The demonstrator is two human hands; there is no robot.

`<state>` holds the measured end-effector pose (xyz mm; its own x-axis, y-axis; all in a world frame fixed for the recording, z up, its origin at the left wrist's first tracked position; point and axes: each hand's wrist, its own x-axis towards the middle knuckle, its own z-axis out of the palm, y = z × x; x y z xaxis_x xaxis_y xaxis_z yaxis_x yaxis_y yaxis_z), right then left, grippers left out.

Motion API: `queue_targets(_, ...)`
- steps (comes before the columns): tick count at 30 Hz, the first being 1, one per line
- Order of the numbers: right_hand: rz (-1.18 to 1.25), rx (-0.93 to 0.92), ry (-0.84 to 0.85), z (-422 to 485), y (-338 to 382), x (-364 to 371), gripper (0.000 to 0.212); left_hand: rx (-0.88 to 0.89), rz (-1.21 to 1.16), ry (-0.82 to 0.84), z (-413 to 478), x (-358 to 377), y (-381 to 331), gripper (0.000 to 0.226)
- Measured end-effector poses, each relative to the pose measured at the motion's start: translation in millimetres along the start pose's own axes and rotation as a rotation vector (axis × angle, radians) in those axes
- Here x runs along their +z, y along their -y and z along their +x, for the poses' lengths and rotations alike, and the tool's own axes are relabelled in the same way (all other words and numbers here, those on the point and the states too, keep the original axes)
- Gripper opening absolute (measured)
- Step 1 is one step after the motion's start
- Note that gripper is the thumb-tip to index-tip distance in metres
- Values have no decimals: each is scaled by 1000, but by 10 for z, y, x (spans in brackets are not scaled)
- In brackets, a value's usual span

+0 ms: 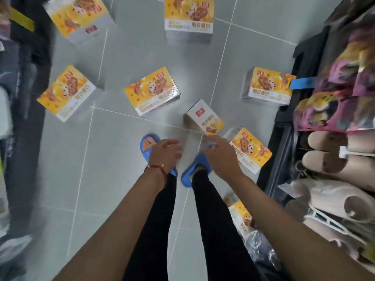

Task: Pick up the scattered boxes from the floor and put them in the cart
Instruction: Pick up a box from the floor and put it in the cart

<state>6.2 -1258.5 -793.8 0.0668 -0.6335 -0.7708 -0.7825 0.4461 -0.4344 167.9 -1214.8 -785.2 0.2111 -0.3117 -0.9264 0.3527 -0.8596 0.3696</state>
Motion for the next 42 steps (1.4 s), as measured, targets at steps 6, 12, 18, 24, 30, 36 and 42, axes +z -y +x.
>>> queue_targets(6, -212, -174, -111, 951, -380, 528, 57, -11, -3, -39, 1241, 228, 327, 29)
queue_targets(12, -417, -268, -242, 1664, -738, 795, 70, 1, -31, -77, 2209, 480, 501, 21)
queue_targets(18, -467, -299, -394, 2060, -895, 626, 79, 42, -10, -121, 2689, 845, 498, 14)
queue_targets(24, -398, -281, -517, 2654, -917, 165, 71, -22, 10, -105, 3115, 1241, 369, 58)
queue_targets(30, -167, -188, -442, 3131, -1169, -206, 60, -57, -87, -99, 3581, 1634, 253, 48)
queue_targets(36, -64, -31, -378, 3269, -1399, -189, 36, -20, -64, -175, 3712, 1731, 277, 62)
queue_targets(42, 53, 49, -342, 2941, -1186, -49, 41, 9, -37, -219, 3312, 1446, 252, 53)
